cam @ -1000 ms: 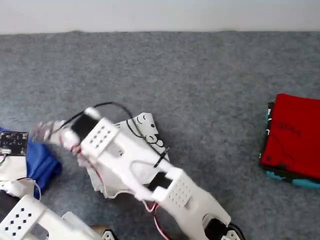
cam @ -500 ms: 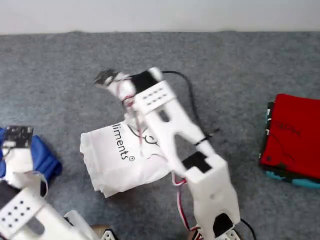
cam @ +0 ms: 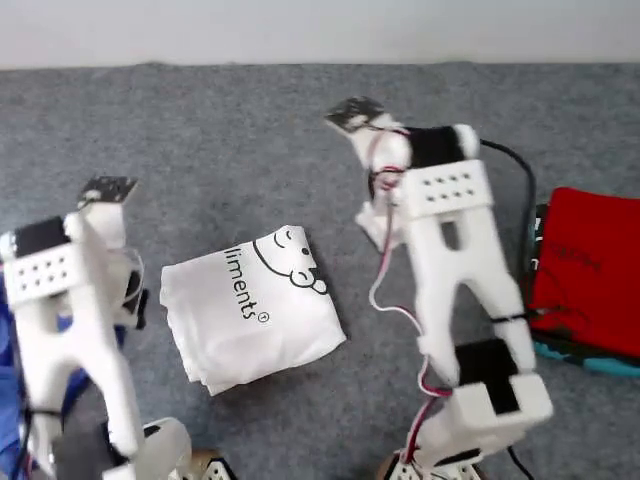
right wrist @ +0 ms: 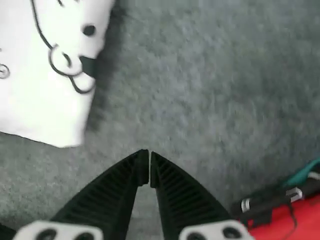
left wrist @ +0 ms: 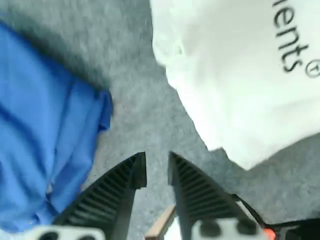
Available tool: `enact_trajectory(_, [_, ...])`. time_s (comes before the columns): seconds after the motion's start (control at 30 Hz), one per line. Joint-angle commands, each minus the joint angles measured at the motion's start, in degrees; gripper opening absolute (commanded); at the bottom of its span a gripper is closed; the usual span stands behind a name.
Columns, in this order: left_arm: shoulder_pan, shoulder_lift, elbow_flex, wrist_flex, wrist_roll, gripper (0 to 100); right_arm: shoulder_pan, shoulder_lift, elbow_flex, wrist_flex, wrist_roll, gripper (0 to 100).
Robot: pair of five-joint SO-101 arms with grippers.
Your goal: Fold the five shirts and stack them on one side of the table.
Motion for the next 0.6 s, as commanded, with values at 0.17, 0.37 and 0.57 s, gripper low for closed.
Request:
enact_trajectory(0.17, [3.9, 15.6, -16.0, 0.5, 0.3, 18, 6.4, -12.1, 10.3, 2.2, -0.5, 0.9])
enact_trajectory(0.37, [8.9, 20.2, -20.8, 0.2, 0.3, 18, 9.4, -18.1, 17.1, 2.2, -0.5, 0.9])
enact_trajectory(0.57, [10.6, 23.1, -22.9, -2.7, 0.4, 18, 11.6, -23.5, 22.8, 2.1, -0.5, 0.9])
